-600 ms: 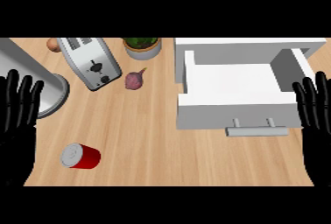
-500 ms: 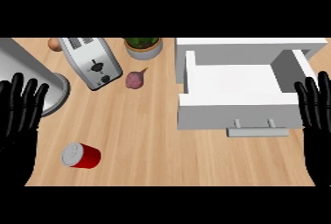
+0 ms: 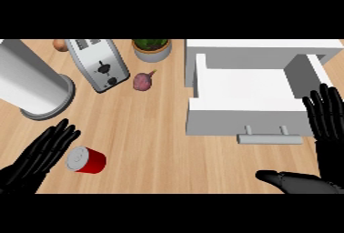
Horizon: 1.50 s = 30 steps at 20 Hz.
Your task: Pick up the can, place it into the drawer and close the drawer
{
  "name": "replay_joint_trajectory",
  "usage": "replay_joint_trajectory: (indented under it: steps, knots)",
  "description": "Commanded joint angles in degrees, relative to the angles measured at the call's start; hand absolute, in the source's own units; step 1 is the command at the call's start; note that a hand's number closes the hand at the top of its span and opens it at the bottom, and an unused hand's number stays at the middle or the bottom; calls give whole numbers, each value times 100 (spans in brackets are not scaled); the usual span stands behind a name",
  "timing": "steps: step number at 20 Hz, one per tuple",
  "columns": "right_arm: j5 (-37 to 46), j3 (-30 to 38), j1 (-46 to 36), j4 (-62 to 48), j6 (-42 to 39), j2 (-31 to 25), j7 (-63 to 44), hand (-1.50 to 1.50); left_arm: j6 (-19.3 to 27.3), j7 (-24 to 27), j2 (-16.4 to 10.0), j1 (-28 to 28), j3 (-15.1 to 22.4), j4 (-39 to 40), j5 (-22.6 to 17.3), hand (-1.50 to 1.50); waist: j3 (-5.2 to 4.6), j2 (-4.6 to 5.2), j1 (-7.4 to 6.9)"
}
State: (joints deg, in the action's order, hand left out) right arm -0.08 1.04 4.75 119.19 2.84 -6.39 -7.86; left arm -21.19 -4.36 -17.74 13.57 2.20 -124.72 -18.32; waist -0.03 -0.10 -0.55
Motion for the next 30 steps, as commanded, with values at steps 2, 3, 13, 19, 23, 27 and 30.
replay_joint_trajectory:
  steps: [2, 3, 13, 19, 23, 27, 30]
  knots:
    - [-194, 184, 353, 159, -121, -66, -259, -150, -815, -91, -603, 641, -730, -67, -799, -150, 2, -1, 29]
    - [-152, 199, 447, 420, -139, -134, -502, -150, -769, -118, -428, 775, -573, -266, -570, -150, 2, -3, 36]
    - [-102, 48, 943, 318, -350, 212, 3, -150, -835, -1024, -359, 726, -1380, -390, -1549, -150, 4, 3, 58]
    - [-689, 844, 1204, 60, -908, -159, 478, -150, -1152, -819, -195, 470, -1674, 298, -1253, -150, 4, 5, 75]
    - [-261, 595, 891, -138, -738, 55, 426, -150, -1049, -1168, 50, 121, -1512, 259, -1128, -150, 4, 8, 62]
    - [-141, 451, 1207, 182, -729, 268, 492, -150, -1522, -623, 287, 107, -1458, 933, -481, -150, 3, 5, 64]
    - [-25, 396, 1458, -40, -895, 316, 920, -150, -1580, -162, 485, -59, -1449, 1488, 11, -150, 2, 7, 78]
